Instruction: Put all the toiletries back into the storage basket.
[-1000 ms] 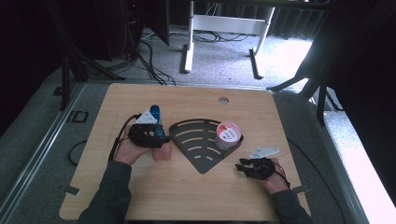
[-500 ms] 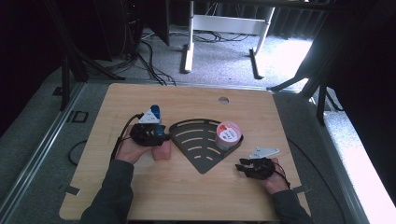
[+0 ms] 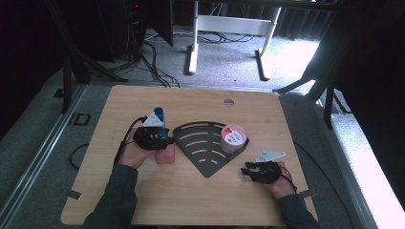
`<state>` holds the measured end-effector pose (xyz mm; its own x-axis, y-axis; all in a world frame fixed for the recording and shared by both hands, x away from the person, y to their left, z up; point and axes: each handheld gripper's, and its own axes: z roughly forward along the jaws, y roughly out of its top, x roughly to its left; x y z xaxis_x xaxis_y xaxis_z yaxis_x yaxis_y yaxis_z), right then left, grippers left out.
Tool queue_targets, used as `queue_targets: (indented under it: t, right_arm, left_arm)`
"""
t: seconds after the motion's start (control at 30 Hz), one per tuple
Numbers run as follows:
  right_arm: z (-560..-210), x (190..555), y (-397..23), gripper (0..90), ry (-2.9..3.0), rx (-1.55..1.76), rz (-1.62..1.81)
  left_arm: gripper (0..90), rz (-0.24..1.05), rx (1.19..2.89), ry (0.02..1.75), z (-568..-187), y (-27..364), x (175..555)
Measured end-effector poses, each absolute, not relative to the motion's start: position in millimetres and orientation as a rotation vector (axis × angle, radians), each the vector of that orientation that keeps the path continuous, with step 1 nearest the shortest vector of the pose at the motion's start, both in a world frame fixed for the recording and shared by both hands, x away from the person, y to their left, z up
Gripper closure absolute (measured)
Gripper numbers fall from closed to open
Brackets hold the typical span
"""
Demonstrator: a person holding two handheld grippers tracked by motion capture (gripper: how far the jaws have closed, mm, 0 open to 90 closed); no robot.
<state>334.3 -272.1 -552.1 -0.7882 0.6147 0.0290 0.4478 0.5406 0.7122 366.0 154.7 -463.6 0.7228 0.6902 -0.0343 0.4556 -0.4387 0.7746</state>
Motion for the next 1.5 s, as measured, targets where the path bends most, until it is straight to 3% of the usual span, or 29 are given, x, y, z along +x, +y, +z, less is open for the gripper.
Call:
queue_targets:
  t: [1.5]
  right_arm:
    - [-553,335,-274,63.1,2.553,0.899,1.104]
  left_arm:
    - [53.4,0.357,2.079,0.833,-432,135,354]
